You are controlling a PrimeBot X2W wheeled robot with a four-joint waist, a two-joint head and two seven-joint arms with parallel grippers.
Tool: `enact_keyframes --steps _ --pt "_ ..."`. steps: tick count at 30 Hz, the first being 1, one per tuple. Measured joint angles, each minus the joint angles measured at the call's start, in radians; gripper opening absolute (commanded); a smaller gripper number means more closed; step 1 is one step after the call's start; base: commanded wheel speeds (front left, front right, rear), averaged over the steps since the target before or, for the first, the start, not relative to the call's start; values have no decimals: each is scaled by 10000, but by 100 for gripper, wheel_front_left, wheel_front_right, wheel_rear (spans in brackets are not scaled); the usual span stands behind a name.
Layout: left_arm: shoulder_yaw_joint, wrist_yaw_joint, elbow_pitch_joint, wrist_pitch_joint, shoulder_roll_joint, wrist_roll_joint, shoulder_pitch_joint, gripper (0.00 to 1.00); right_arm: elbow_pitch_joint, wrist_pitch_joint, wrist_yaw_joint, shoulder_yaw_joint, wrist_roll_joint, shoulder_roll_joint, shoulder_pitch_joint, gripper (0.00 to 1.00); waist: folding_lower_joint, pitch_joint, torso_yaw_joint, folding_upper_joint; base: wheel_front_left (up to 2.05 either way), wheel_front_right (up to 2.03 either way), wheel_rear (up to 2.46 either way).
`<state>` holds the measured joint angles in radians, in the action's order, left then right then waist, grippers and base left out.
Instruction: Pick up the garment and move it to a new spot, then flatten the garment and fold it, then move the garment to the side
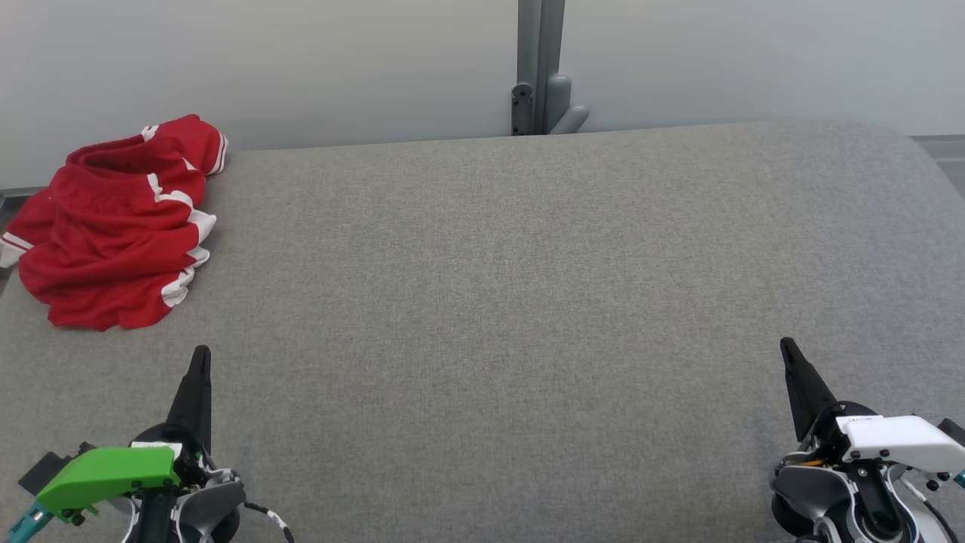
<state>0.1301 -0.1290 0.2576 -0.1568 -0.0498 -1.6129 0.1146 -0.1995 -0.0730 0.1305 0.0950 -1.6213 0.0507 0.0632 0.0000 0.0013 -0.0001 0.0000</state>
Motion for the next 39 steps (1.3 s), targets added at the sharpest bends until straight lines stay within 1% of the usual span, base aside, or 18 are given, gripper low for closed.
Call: enact_keyframes --steps 39 --pt "0 0 0 0 0 0 0 0 0 0 0 0 0 0 1 0 0 0 0 0 0 0 0"
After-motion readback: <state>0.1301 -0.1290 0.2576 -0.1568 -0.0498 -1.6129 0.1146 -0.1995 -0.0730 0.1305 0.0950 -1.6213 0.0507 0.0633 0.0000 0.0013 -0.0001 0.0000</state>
